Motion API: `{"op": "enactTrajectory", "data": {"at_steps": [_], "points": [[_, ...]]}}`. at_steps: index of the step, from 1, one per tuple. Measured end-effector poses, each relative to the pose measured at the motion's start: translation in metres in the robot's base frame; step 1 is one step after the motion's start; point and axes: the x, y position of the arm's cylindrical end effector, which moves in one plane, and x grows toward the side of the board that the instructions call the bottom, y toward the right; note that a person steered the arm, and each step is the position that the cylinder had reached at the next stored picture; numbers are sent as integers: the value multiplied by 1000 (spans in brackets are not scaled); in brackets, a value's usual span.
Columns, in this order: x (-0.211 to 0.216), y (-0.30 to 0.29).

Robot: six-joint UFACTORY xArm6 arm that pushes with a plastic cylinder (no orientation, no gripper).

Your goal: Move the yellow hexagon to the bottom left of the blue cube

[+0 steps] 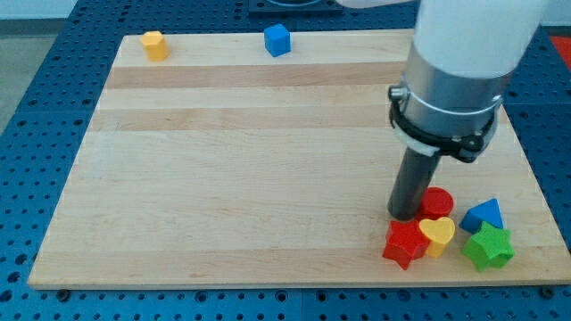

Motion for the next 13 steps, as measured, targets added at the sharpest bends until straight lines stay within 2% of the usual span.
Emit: {"op": "enactTrajectory", "data": {"at_steps": [1, 2, 4, 6, 8, 9, 10, 11, 13], "points": [[-9, 0], [-48, -41], [-130, -233], [-245, -429], [-254, -430], [-279, -430], [-328, -430], [-349, -426], [-316, -363]]}}
